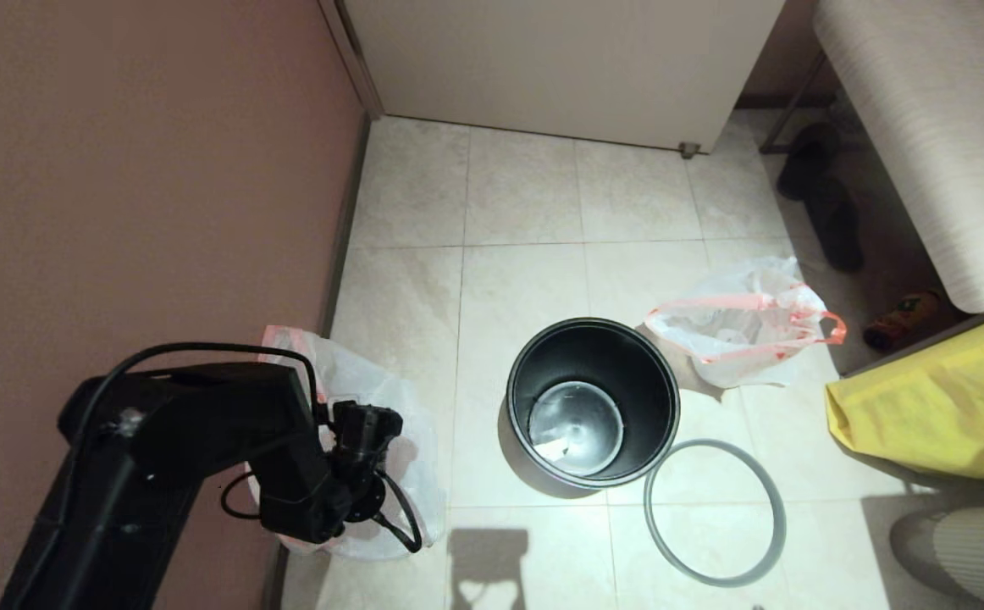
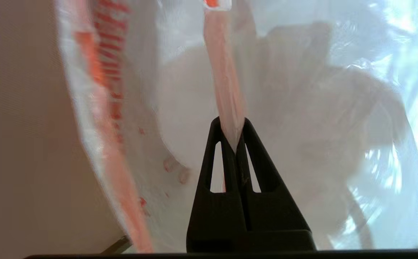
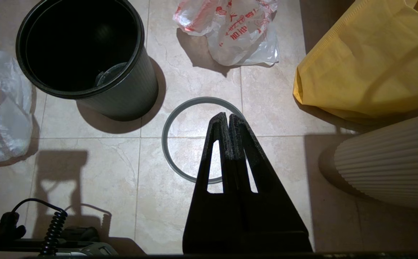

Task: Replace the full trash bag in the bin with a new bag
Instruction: Pick up a new trash bag

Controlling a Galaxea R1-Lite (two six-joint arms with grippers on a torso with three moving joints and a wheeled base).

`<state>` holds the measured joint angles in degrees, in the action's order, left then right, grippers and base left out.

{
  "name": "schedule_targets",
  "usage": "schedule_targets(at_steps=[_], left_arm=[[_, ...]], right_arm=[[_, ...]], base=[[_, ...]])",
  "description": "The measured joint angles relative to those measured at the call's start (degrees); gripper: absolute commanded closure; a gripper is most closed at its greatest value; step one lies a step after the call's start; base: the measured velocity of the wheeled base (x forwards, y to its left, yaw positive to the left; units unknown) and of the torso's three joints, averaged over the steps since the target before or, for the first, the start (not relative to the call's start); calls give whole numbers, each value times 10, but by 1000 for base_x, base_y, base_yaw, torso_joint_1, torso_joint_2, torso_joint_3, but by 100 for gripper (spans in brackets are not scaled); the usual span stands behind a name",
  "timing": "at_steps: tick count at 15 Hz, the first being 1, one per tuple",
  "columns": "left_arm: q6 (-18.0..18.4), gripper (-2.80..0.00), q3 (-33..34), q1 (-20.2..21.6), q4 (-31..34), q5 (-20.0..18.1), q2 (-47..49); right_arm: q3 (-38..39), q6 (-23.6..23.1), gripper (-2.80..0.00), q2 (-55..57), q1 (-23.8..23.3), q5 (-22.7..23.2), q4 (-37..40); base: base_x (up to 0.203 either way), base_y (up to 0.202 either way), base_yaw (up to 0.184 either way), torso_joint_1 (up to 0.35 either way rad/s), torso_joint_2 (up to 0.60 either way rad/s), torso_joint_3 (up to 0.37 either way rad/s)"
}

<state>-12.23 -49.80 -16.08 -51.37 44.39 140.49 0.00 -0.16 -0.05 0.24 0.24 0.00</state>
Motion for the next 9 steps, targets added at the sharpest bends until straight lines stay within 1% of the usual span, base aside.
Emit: schedule_targets(at_steps=[3,5,7,9], left_arm=[[23,0,76,-43,35,-15,-127],[32,0,109,-74,74,-20,-222],[35,0,123,-99,130,-22,-319],[35,0,123,-126,208,-23,-427]], right_arm=[[0,0,0,0,0,0,0],[0,0,0,0,0,0,0],[0,0,0,0,0,0,0],[0,0,0,0,0,0,0]], base=[[0,0,0,0,0,0],[0,0,0,0,0,0],[0,0,0,0,0,0],[0,0,0,0,0,0]])
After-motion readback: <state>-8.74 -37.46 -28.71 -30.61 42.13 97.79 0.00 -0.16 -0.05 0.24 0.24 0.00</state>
